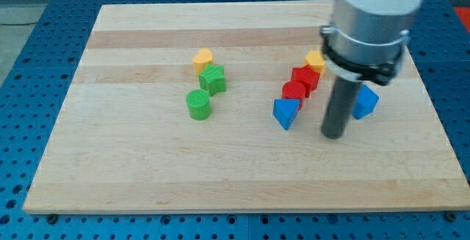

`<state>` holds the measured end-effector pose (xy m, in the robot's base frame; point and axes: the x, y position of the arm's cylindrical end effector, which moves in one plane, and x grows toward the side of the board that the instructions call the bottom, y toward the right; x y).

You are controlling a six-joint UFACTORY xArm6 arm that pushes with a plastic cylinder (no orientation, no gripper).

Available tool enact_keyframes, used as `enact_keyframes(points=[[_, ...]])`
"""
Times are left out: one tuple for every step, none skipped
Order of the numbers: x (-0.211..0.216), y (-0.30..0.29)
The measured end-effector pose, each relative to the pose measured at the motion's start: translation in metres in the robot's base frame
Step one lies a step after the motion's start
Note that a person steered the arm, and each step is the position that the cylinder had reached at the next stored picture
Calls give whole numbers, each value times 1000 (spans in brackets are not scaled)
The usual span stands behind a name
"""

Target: Place the blue cube bottom right to the red star

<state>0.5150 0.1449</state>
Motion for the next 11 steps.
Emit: enact_keyframes(points=[[-3,63],[-16,109],[-44,99],[-52,82],[-48,64],[-43,50],[-43,45],[-37,44],[-31,44],[-29,33],[-34,25]])
